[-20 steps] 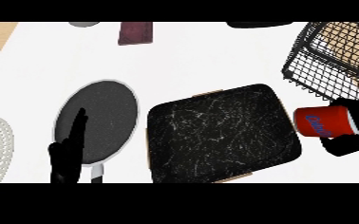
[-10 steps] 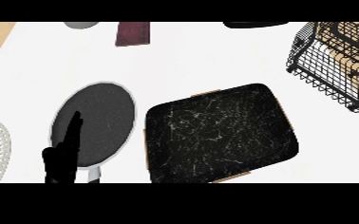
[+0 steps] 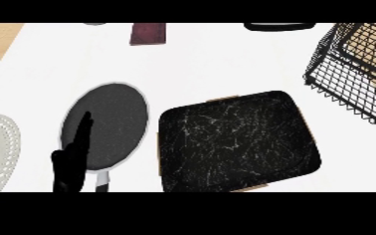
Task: Pick the can from the tray and place it in the tiered basket
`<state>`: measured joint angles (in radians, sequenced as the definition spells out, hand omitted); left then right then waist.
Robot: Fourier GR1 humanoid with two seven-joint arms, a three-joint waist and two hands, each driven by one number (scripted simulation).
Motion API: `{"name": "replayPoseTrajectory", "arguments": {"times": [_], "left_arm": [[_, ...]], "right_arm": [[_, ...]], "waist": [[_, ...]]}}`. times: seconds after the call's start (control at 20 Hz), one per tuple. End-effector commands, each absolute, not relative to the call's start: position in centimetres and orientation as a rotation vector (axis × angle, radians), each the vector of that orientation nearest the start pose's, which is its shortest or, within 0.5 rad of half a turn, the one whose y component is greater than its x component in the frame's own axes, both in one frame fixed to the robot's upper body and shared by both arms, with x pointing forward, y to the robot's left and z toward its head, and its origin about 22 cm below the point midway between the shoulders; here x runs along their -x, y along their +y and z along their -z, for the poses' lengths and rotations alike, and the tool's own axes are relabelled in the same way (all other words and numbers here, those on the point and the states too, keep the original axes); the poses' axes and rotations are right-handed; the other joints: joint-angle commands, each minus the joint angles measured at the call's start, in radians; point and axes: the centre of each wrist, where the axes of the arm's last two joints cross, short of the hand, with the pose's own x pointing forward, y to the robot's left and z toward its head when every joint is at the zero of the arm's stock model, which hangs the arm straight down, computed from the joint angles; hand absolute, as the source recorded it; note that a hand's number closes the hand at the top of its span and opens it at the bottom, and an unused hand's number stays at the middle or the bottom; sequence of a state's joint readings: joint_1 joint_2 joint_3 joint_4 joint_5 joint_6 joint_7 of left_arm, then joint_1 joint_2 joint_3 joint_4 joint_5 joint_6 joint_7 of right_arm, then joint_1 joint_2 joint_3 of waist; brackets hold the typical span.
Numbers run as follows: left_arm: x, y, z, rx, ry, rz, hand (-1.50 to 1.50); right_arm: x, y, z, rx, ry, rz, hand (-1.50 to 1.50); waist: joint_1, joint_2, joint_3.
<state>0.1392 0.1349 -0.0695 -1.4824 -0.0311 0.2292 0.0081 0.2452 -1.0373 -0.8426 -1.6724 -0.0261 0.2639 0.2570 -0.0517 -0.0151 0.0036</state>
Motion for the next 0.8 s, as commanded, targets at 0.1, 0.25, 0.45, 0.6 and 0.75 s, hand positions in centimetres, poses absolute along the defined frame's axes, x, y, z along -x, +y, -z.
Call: {"name": "replayPoseTrajectory", "arguments": {"times": [0.1,0.25,0.45,0.6,0.75], "left_arm": [[-20.0,23.9,6.0,-0.263,-1.294,0.012,0.00],[-23.1,24.0,5.6,-0.251,-1.316,0.029,0.00],[-21.2,25.4,5.7,-0.239,-1.300,0.020,0.00],[-20.4,25.1,5.5,-0.247,-1.314,0.038,0.00],[-21.2,24.0,6.1,-0.224,-1.316,0.043,0.00]], "right_arm": [[-11.9,-50.7,-33.4,1.287,-1.292,-0.277,1.50],[-15.6,-51.0,-33.5,1.288,-1.258,-0.260,1.50],[-16.2,-51.4,-34.9,1.272,-1.258,-0.221,1.50],[-18.8,-51.7,-33.5,1.280,-1.227,-0.236,1.50],[-20.4,-52.5,-33.9,1.277,-1.246,-0.226,1.50]], "waist": [[0.039,0.013,-0.004],[0.061,0.021,-0.004],[0.059,0.017,-0.004],[0.073,0.019,-0.004],[0.084,0.023,-0.004]]}}
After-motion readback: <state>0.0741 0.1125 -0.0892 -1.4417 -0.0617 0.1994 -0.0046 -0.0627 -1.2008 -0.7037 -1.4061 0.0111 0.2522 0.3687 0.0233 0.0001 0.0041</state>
